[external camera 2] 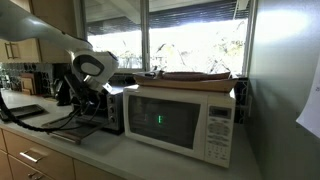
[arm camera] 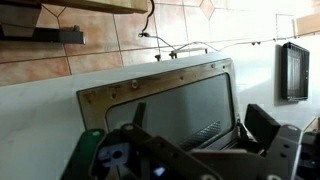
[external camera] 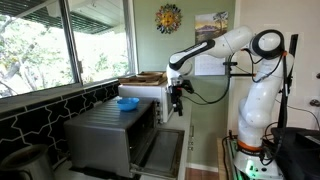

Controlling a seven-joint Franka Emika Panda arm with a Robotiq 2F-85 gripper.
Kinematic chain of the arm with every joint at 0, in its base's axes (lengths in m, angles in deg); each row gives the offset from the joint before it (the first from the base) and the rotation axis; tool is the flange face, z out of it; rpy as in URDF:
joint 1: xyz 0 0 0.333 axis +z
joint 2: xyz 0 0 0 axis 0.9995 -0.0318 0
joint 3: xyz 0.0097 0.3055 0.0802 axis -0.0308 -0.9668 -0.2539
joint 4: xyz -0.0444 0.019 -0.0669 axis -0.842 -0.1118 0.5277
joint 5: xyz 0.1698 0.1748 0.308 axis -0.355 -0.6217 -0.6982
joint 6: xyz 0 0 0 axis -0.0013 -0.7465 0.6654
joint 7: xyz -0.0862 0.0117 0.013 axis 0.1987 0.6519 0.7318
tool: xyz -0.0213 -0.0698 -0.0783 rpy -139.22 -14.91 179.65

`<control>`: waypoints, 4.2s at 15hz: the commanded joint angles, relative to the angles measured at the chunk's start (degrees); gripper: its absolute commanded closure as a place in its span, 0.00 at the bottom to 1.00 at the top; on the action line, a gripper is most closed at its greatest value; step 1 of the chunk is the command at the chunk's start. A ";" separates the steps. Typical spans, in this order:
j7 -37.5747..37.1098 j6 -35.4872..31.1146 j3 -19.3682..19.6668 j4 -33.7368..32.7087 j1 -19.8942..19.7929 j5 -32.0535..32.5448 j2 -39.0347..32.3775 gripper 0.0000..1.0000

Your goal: Open the oven door, then remove the blue bowl from the oven and close the oven

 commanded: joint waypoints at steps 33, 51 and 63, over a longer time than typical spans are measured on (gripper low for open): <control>16.10 3.08 8.14 7.79 -8.45 -26.46 -13.01 0.00; 7.40 12.69 8.31 10.12 -12.29 -50.16 -3.13 0.00; -0.57 0.17 2.81 3.23 -14.91 -30.41 12.62 0.00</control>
